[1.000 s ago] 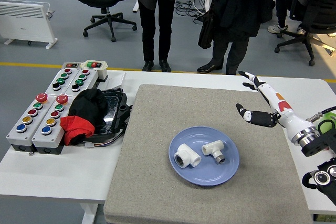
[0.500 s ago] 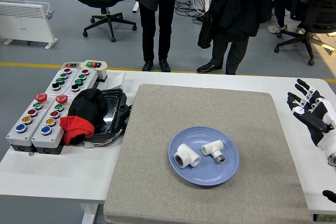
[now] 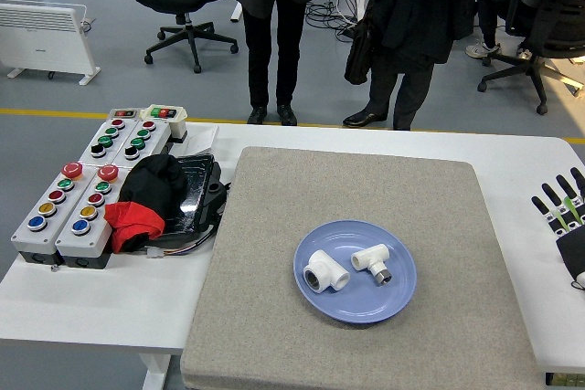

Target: Pick pipe place plate twice

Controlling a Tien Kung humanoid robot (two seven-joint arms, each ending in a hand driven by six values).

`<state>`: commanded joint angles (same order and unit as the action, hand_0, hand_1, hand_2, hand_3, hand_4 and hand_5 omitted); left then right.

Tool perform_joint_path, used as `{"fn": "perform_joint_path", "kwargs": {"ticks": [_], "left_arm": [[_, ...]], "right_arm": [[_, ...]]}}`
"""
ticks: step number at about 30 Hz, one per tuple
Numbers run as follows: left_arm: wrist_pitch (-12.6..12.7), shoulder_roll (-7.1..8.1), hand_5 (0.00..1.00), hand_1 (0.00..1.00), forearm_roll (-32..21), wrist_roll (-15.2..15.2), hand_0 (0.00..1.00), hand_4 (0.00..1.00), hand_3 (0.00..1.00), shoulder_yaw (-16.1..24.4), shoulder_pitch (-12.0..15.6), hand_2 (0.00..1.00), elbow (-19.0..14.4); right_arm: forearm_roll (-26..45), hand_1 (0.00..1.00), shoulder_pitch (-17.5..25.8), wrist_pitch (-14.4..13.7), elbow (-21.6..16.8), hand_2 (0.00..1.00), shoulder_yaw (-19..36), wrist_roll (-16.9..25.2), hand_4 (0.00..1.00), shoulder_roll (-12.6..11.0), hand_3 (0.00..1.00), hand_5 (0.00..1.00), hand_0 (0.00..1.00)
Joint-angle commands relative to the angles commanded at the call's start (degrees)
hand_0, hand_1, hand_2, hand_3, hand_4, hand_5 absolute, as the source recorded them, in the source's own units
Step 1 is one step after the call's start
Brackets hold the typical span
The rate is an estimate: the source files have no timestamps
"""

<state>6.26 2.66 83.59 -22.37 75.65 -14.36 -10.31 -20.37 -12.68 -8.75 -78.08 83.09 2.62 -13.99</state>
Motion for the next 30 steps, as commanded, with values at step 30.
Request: {"fn": "perform_joint_path", "kwargs": {"ticks": [30], "left_arm": [[0.02, 0.01, 0.998, 0.746, 0.01, 0.06, 0.719, 0.394, 0.645, -0.09, -0.25, 0.701, 0.00]], "right_arm": [[-0.11, 0.796, 0.11, -0.33, -0.34, 0.875, 0.56, 0.36, 0.593, 0.01, 0.840, 0.607, 0.837]]}}
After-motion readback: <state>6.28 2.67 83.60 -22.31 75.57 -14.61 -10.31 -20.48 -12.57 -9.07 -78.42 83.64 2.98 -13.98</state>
